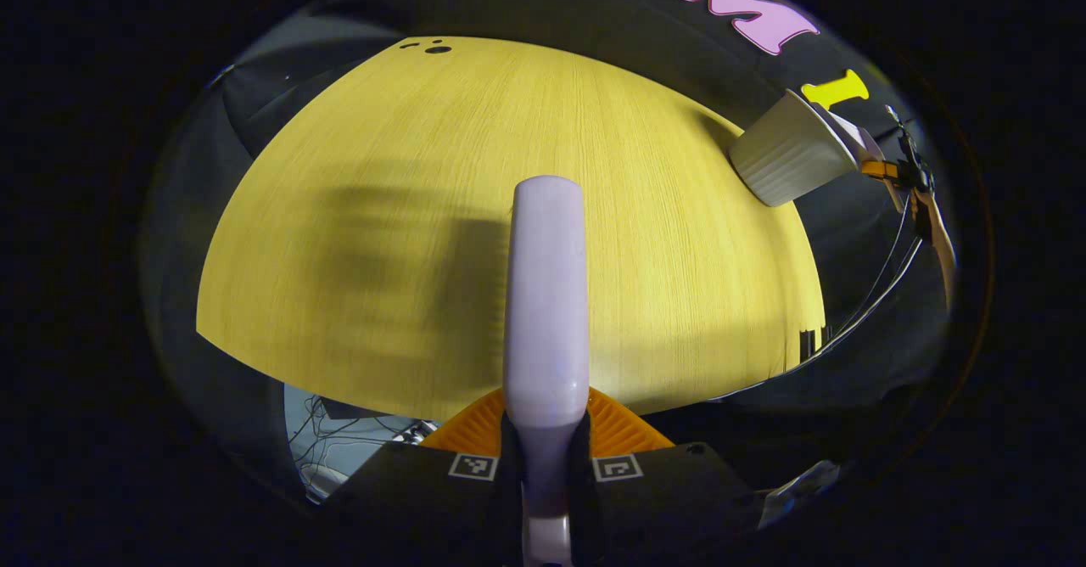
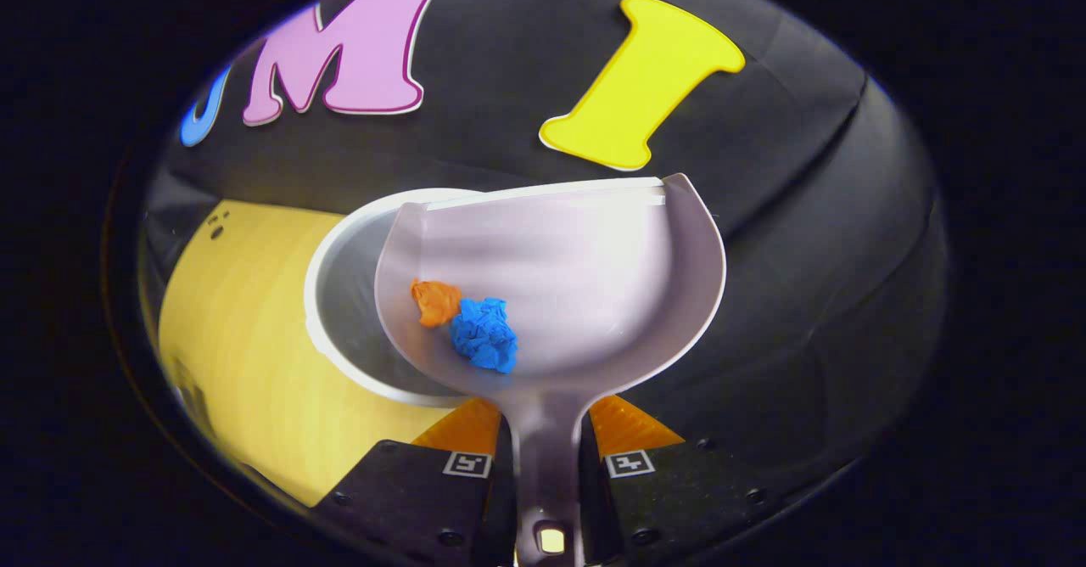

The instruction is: Pick up the small broom and dustpan from the desktop, sweep the trash into the dustpan with the broom, and then empty the trash into the garbage bin.

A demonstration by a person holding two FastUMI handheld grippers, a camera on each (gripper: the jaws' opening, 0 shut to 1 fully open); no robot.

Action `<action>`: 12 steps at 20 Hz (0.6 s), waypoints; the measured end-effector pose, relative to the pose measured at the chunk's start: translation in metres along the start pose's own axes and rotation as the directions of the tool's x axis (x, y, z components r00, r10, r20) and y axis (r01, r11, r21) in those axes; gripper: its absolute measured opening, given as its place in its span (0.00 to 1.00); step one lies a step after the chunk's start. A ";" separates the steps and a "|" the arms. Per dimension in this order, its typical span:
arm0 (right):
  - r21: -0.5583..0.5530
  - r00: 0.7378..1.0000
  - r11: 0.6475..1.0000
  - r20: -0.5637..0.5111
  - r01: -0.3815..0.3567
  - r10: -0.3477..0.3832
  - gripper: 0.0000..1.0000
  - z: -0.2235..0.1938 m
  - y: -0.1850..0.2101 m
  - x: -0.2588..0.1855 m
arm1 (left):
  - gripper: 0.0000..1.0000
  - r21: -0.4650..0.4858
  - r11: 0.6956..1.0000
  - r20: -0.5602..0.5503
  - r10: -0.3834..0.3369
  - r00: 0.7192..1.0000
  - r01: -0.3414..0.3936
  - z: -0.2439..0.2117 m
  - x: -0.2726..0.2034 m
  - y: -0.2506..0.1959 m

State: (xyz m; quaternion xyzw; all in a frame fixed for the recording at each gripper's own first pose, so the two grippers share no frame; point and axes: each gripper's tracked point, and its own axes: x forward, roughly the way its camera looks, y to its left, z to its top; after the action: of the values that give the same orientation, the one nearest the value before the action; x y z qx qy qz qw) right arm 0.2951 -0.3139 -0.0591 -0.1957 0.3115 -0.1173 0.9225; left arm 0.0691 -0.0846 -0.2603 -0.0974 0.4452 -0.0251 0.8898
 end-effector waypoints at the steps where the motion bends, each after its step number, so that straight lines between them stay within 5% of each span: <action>1: -0.036 1.000 0.999 0.014 0.025 -0.024 0.34 0.003 -0.002 0.004 | 0.26 0.005 1.000 -0.001 0.003 1.000 -0.003 0.002 0.002 -0.002; 9: -0.330 0.970 0.916 0.156 0.228 -0.185 0.34 0.020 -0.011 0.000 | 0.25 0.020 1.000 -0.022 0.023 0.999 -0.022 0.008 0.005 -0.015; 12: -0.479 0.941 0.815 0.242 0.326 -0.235 0.34 0.024 -0.016 0.000 | 0.27 0.024 1.000 -0.031 0.018 0.999 -0.017 0.016 0.004 -0.011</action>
State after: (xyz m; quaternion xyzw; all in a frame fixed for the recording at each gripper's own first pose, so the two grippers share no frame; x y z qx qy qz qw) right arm 0.3089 -0.3209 -0.0346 -0.4871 0.2184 -0.1480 0.8325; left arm 0.0851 -0.0940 -0.2521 -0.0826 0.4596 -0.0240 0.8840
